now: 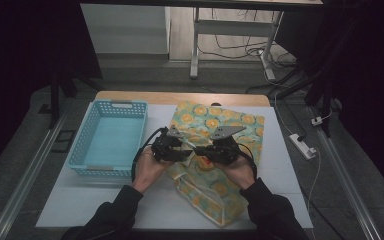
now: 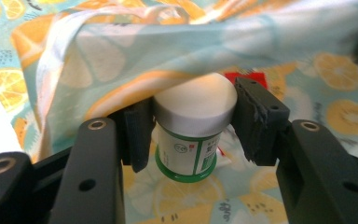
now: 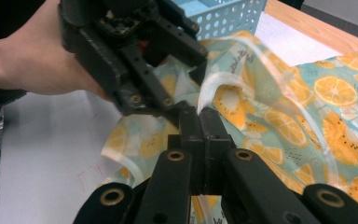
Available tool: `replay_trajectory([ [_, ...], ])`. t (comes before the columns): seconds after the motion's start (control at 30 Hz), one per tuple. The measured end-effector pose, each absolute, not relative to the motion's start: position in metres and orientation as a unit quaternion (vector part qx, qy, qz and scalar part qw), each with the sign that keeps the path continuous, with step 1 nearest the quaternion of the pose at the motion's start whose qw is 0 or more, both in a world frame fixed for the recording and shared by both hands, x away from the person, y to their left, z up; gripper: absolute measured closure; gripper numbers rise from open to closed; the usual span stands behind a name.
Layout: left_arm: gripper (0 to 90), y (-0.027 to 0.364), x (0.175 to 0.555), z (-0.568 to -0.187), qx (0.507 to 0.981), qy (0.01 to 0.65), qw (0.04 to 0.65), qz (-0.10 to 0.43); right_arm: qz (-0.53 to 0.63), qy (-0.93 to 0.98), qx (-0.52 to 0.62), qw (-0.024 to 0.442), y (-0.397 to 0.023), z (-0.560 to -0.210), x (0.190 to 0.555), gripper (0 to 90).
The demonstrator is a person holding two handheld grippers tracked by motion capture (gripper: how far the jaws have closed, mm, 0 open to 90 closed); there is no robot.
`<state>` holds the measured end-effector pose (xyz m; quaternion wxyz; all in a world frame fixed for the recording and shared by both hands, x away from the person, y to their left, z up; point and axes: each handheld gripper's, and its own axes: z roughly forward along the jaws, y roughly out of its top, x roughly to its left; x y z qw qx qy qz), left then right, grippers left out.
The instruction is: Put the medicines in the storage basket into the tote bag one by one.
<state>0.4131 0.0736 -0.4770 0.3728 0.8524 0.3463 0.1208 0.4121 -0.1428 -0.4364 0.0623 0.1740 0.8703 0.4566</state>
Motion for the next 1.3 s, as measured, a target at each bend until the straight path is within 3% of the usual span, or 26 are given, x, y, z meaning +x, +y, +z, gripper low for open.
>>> replay_trajectory([
  [0.37,49.7,0.07,0.425,-0.491,0.842,0.36,0.365,0.168,0.451,0.871,0.183,0.065,-0.142,-0.44,0.414,90.0],
  [0.6,48.4,0.075,0.431,-0.498,0.843,0.369,0.36,0.155,0.442,0.876,0.182,0.062,-0.139,-0.444,0.415,90.0],
  [0.87,25.3,0.074,0.423,-0.485,0.853,0.378,0.34,0.12,0.445,0.874,0.186,0.06,-0.142,-0.443,0.416,90.0],
  [1.3,13.1,0.09,0.393,-0.463,0.848,0.362,0.382,0.056,0.449,0.873,0.183,0.055,-0.144,-0.441,0.415,90.0],
])
